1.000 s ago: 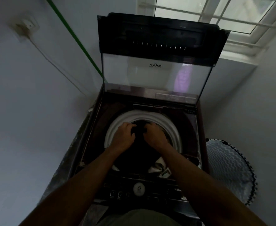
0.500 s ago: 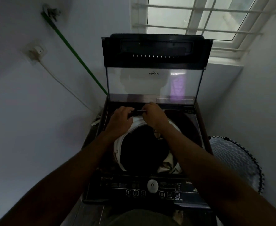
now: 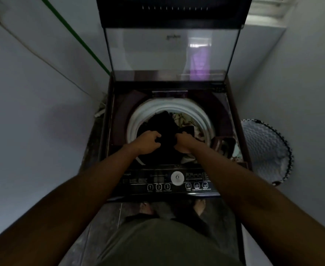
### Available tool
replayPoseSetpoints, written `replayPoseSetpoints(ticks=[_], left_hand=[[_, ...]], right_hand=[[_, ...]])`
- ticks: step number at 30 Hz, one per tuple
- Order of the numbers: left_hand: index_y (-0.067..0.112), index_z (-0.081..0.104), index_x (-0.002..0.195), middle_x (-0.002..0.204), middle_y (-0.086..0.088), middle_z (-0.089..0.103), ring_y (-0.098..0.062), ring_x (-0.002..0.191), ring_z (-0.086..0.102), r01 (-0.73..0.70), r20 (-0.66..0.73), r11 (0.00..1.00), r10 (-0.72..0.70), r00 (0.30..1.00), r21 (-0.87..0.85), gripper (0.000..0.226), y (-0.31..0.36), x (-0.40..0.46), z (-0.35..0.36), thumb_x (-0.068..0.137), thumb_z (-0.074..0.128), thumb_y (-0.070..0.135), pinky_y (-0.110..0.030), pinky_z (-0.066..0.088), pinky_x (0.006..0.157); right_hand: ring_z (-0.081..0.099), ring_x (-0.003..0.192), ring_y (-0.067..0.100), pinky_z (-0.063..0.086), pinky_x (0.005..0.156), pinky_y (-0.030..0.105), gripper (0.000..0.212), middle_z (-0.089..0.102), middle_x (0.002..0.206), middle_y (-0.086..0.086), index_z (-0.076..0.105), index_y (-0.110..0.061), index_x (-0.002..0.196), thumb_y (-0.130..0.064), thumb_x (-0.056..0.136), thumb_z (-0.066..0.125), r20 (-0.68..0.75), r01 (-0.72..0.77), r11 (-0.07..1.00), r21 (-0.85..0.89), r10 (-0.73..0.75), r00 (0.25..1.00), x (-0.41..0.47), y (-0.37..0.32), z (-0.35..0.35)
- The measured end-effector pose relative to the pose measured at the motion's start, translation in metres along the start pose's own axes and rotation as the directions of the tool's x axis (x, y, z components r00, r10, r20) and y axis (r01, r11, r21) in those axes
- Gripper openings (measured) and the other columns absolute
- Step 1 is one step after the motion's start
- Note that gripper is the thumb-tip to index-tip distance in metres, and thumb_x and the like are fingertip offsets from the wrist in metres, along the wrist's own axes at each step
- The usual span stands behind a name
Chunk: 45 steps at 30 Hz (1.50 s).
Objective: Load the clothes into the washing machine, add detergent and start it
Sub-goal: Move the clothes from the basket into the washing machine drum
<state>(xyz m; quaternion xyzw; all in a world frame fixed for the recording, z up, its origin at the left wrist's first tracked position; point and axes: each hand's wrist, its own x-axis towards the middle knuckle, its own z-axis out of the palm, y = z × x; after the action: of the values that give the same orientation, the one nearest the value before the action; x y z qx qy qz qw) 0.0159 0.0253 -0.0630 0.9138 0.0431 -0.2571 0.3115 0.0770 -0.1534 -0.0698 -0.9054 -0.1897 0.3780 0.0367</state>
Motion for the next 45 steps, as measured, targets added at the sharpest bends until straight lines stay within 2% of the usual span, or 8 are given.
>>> replayPoseSetpoints(ticks=[5, 14, 17, 23, 28, 31, 36, 45], left_hand=[[0.027, 0.039, 0.146, 0.144, -0.012, 0.04, -0.032, 0.129, 0.045, 0.009, 0.045, 1.0, -0.009, 0.999, 0.015, 0.062, 0.004, 0.016, 0.033, 0.088, 0.061, 0.027, -0.042, 0.04, 0.109], [0.042, 0.011, 0.152, 0.162, -0.006, -0.004, -0.036, 0.146, 0.01, 0.068, 0.104, 0.984, -0.086, 0.991, 0.167, 0.08, -0.007, 0.05, 0.064, 0.09, 0.061, 0.036, -0.061, 0.025, 0.113], [0.041, 0.013, 0.152, 0.162, -0.006, -0.007, -0.034, 0.148, 0.007, 0.034, 0.142, 0.994, -0.049, 0.989, 0.107, 0.081, -0.015, 0.057, 0.066, 0.088, 0.063, 0.044, -0.056, 0.023, 0.116], [0.036, 0.01, 0.155, 0.162, -0.004, 0.002, -0.031, 0.146, 0.019, 0.069, 0.114, 0.997, -0.073, 0.991, 0.041, 0.085, -0.022, 0.063, 0.049, 0.088, 0.063, 0.039, -0.035, 0.027, 0.117], [0.034, 0.014, 0.154, 0.162, -0.003, 0.003, -0.03, 0.146, 0.019, 0.098, 0.202, 0.994, -0.107, 0.974, 0.056, 0.082, -0.025, 0.065, 0.05, 0.089, 0.062, 0.046, -0.037, 0.025, 0.119], [0.032, 0.014, 0.154, 0.162, -0.005, 0.004, -0.028, 0.147, 0.017, 0.097, 0.22, 0.994, -0.103, 0.97, 0.04, 0.083, -0.024, 0.06, 0.052, 0.089, 0.062, 0.048, -0.038, 0.022, 0.12], [0.027, 0.041, 0.146, 0.147, -0.006, 0.045, -0.024, 0.131, 0.046, 0.02, 0.014, 0.977, -0.017, 1.0, -0.214, 0.059, -0.019, 0.042, 0.042, 0.09, 0.061, 0.024, -0.032, 0.039, 0.108], [0.019, 0.053, 0.136, 0.121, -0.003, 0.059, -0.017, 0.105, 0.058, -0.098, -0.311, 0.968, 0.023, 0.95, -0.229, 0.045, 0.01, 0.006, 0.005, 0.092, 0.056, 0.011, -0.029, 0.048, 0.094]], right_hand=[[0.041, 0.127, 0.046, 0.041, 0.104, 0.052, 0.071, 0.025, 0.15, 0.017, 0.018, -0.039, 0.151, -0.034, 0.091, 0.054, -0.025, -0.004, 1.0, 0.025, 0.004, 1.0, 0.009, 0.021, 0.028], [0.003, 0.145, 0.045, 0.032, 0.109, 0.06, 0.075, -0.002, 0.162, 0.011, -0.001, -0.033, 0.154, -0.048, 0.094, 0.042, 0.199, 0.019, 0.995, -0.094, 0.0, 0.98, 0.051, 0.02, 0.052], [0.003, 0.146, 0.044, 0.024, 0.114, 0.059, 0.074, -0.002, 0.163, 0.009, 0.003, -0.029, 0.155, -0.045, 0.095, 0.043, 0.293, 0.031, 0.992, -0.12, 0.005, 0.956, 0.058, 0.021, 0.047], [0.044, 0.132, 0.032, 0.035, 0.11, 0.04, 0.051, 0.043, 0.148, 0.014, 0.038, -0.013, 0.147, -0.029, 0.1, 0.046, 0.088, 0.106, 0.994, 0.013, -0.106, 0.99, 0.049, 0.015, 0.009], [0.018, 0.146, 0.035, 0.023, 0.117, 0.048, 0.07, 0.011, 0.161, 0.013, 0.012, -0.024, 0.155, -0.035, 0.097, 0.049, 0.255, -0.012, 1.0, 0.025, 0.005, 0.967, 0.048, 0.018, 0.042], [0.022, 0.145, 0.035, 0.023, 0.117, 0.047, 0.069, 0.007, 0.161, 0.014, 0.01, -0.028, 0.155, -0.039, 0.097, 0.047, 0.318, -0.024, 1.0, -0.009, 0.025, 0.948, 0.045, 0.019, 0.041], [0.059, 0.108, 0.033, 0.05, 0.089, 0.037, 0.036, 0.06, 0.125, 0.018, 0.058, -0.006, 0.125, -0.023, 0.094, 0.05, -0.011, 0.04, 0.986, 0.161, -0.039, 0.999, 0.03, 0.018, 0.015], [0.058, 0.068, 0.027, 0.043, 0.058, 0.031, 0.022, 0.056, 0.068, 0.007, 0.049, -0.01, 0.063, -0.014, 0.084, 0.052, -0.376, 0.134, 0.971, 0.199, -0.051, 0.925, -0.014, -0.012, -0.038]])
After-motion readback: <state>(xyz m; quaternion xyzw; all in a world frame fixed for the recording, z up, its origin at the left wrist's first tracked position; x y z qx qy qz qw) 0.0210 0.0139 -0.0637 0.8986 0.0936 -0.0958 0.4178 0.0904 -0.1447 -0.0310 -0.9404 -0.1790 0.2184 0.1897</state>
